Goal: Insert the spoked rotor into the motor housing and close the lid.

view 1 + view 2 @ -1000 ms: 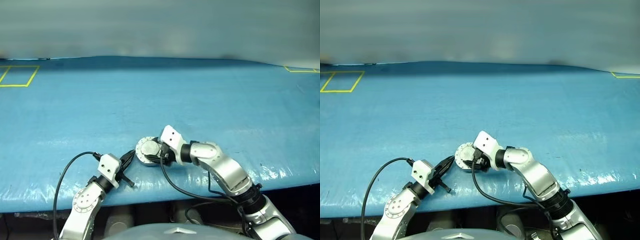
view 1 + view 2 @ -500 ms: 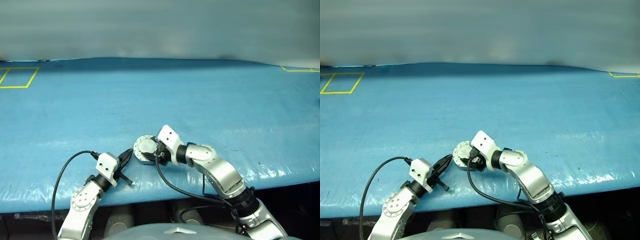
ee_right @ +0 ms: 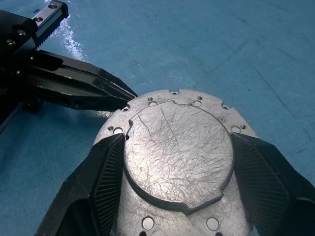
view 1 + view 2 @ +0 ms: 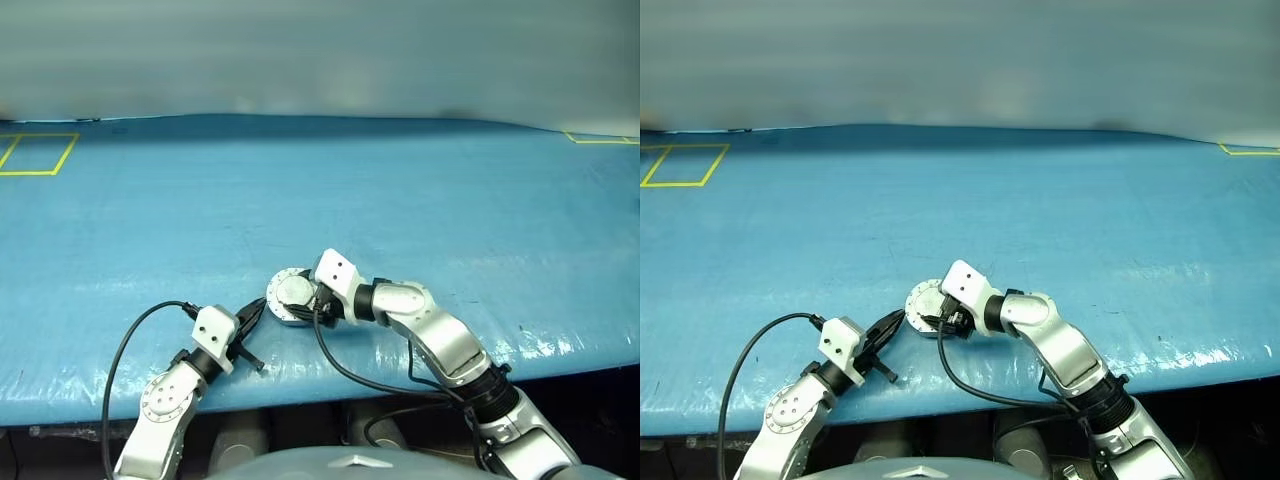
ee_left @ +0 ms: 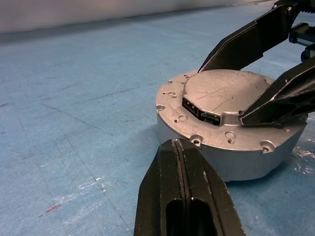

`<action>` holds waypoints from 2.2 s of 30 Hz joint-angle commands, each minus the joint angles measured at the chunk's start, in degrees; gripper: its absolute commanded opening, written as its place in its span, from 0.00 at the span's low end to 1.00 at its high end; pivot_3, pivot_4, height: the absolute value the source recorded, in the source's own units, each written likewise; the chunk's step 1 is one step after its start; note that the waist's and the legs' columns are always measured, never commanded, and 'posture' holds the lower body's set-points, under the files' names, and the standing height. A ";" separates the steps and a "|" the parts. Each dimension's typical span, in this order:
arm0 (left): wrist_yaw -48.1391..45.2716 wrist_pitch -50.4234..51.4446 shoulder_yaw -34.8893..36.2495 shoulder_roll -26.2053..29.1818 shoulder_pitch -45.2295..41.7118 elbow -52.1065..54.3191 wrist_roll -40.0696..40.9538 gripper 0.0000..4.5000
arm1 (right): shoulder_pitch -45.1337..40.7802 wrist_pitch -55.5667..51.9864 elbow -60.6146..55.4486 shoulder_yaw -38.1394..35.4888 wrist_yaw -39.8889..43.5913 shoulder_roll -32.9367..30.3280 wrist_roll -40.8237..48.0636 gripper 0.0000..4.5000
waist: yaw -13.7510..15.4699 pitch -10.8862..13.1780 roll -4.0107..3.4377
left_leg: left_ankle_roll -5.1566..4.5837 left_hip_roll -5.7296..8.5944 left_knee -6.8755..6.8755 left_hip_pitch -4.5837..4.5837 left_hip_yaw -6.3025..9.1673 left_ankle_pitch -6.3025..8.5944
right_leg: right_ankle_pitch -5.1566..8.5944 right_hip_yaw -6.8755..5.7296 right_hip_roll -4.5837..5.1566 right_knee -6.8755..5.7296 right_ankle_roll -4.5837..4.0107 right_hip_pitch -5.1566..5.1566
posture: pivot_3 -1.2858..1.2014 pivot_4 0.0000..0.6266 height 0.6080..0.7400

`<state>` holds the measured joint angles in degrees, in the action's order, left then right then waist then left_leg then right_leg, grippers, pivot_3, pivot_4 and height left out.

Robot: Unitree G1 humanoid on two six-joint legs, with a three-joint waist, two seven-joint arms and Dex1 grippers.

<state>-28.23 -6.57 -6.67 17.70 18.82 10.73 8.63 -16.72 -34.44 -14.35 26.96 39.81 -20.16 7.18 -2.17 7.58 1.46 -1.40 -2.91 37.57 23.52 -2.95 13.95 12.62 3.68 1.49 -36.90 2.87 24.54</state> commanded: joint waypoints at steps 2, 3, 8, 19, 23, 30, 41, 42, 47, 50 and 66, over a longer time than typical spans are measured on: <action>0.95 0.33 2.53 0.78 -0.67 2.94 0.50 0.00 | 0.70 -0.94 2.04 1.64 0.38 -0.20 -1.00 0.68 | -0.05 0.00 0.00 | 0.00 -0.02 0.00 0.00 0.00 0.00 | 0.00 0.00 -0.03 -0.01 0.00 0.00 | 0.52 0.24 1.00; 1.36 0.48 3.14 0.81 -0.88 3.17 0.57 0.00 | 0.73 -0.90 2.03 1.70 0.39 -0.18 -1.04 0.68 | -0.03 0.00 0.00 | 0.00 -0.03 0.00 0.00 0.00 0.00 | 0.01 0.00 -0.04 -0.01 0.01 0.00 | 0.52 0.24 1.00; -0.22 4.97 6.71 2.14 -2.67 6.84 5.48 0.00 | 0.81 -0.70 2.47 1.56 0.31 0.06 -0.99 0.68 | -0.06 0.00 0.01 | 0.00 -0.03 0.00 -0.01 0.00 0.00 | 0.05 -0.01 -0.04 -0.01 0.09 0.00 | 0.52 0.24 1.00; -4.23 23.56 10.63 5.86 -7.50 13.59 20.47 0.00 | 1.56 -0.27 3.01 1.60 -0.24 0.69 -1.18 0.68 | -0.09 0.00 0.00 | 0.01 0.00 0.00 -0.04 0.00 0.00 | 0.09 -0.02 -0.16 -0.05 0.17 -0.03 | 0.52 0.24 1.00; -6.25 30.92 11.01 6.67 -11.44 11.82 26.68 0.00 | 1.52 -0.23 3.14 1.79 -0.22 0.88 -1.24 0.68 | -0.12 0.00 0.01 | 0.01 0.12 0.00 -0.05 -0.01 -0.01 | 0.10 -0.01 -0.17 -0.05 0.18 -0.06 | 0.52 0.24 1.00; -6.28 38.64 9.44 6.94 -18.72 6.63 28.46 0.00 | 1.20 0.06 3.50 2.04 -0.01 1.29 -1.50 0.68 | -0.26 -0.01 0.02 | 0.01 0.22 0.00 -0.05 0.02 -0.02 | 0.09 0.01 -0.26 -0.11 0.19 -0.25 | 0.52 0.24 1.00; -9.42 40.42 5.20 8.27 -22.76 0.97 23.96 0.00 | 1.49 -0.09 3.12 1.79 -0.17 1.54 -1.81 0.68 | -0.40 0.00 0.02 | 0.03 0.21 0.00 -0.04 0.02 -0.03 | 0.07 0.05 -0.28 -0.11 0.16 -0.24 | 0.52 0.24 1.00; -9.41 40.54 5.02 8.28 -22.86 0.54 23.50 0.00 | 1.55 -0.17 3.04 1.76 -0.19 1.54 -1.81 0.68 | -0.40 0.00 0.02 | 0.03 0.21 0.00 -0.04 0.02 -0.03 | 0.04 0.05 -0.28 -0.11 0.11 -0.24 | 0.52 0.24 1.00; -10.81 40.41 3.17 9.04 -22.52 -0.04 21.02 0.00 | 1.87 -0.48 2.61 1.67 -0.23 1.43 -1.92 0.68 | -0.32 -0.01 0.02 | 0.04 0.22 0.00 -0.04 0.02 -0.03 | 0.05 0.05 -0.26 -0.11 0.11 -0.24 | 0.52 0.24 1.00; -11.55 40.42 2.80 9.27 -22.23 -0.06 20.30 0.00 | 2.02 -0.65 2.44 1.63 -0.28 1.43 -1.98 0.68 | -0.32 -0.01 0.02 | 0.04 0.24 0.00 -0.04 0.01 -0.03 | 0.05 0.05 -0.22 -0.10 0.12 -0.24 | 0.52 0.24 1.00; -13.25 39.83 -0.36 10.17 -20.42 0.45 15.84 0.00 | 3.00 -0.73 2.15 2.09 -0.47 2.07 -2.44 0.68 | -0.29 -0.14 0.02 | 0.04 0.25 -0.01 -0.09 0.02 -0.03 | 0.05 0.05 -0.21 -0.09 0.12 -0.25 | 0.52 0.24 1.00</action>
<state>-41.02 32.07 -4.36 27.80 -3.15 11.48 25.64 -15.13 -33.12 -13.95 26.85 39.27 -17.98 5.16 -2.46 7.45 1.49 -1.37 -2.67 37.55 23.43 -2.94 13.92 12.67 3.73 1.28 -36.99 2.99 24.30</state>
